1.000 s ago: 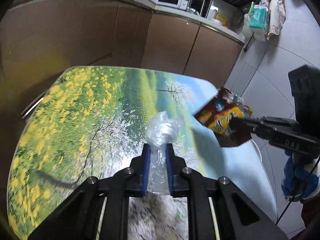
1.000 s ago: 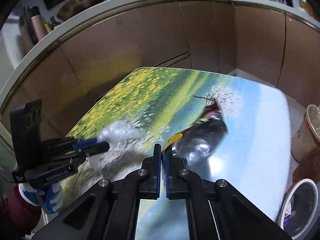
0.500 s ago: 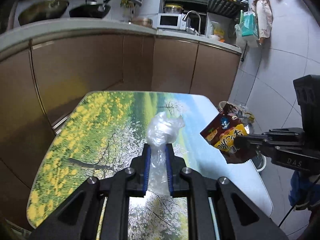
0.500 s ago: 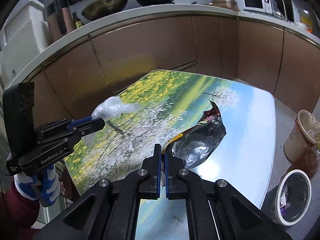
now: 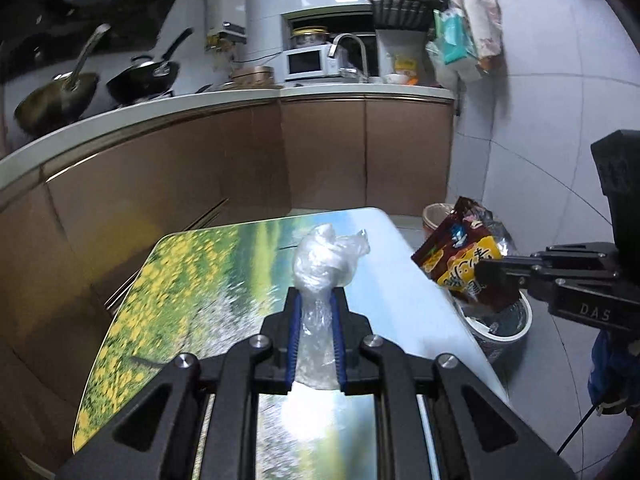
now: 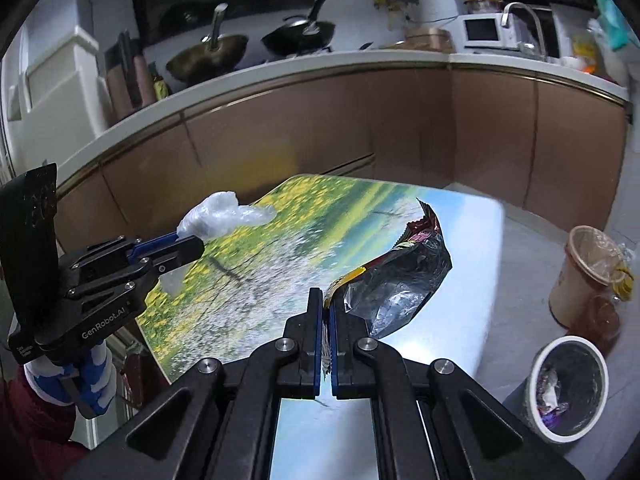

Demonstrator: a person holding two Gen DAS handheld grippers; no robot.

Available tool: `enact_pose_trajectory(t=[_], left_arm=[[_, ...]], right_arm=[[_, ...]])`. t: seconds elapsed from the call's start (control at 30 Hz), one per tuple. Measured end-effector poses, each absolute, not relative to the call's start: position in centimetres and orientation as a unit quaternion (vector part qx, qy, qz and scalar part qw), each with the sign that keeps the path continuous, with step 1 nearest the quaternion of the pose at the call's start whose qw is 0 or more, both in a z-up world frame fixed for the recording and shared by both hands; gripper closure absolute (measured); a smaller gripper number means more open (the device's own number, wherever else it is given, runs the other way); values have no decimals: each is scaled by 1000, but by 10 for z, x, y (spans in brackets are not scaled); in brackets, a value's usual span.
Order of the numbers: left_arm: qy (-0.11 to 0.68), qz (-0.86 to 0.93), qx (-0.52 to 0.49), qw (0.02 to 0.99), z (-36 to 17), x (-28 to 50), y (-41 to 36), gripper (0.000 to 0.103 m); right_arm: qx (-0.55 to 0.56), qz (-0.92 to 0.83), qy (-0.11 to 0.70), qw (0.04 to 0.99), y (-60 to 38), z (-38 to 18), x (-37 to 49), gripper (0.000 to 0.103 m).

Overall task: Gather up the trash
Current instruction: 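Carry the plastic bag and snack bag over the bin and release both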

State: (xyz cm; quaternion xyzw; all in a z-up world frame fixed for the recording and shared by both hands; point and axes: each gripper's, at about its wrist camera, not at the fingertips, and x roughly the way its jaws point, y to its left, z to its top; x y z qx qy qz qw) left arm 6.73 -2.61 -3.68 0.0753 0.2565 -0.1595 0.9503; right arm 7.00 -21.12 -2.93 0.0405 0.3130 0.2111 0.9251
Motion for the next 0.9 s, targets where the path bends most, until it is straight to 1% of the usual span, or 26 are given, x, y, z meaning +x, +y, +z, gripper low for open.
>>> enact_pose_trajectory(t=[0.2,0.4,0.7,0.9], left_arm=[[267,-200,123,935,-43,80,-91,90],[283,-256,170,909,-62,100,-168,90],[326,-340,205,858,-110,151,-300,90],[367,-373,208,827,-149,196,-384,89]], right_arm=[[65,166,305,935,-265,-37,66,100],[97,106,311,940,-326,-63,72,100],[163,10,342,925,-428,-120,93,100],[198,-43,370,907,-493,-171,114,100]])
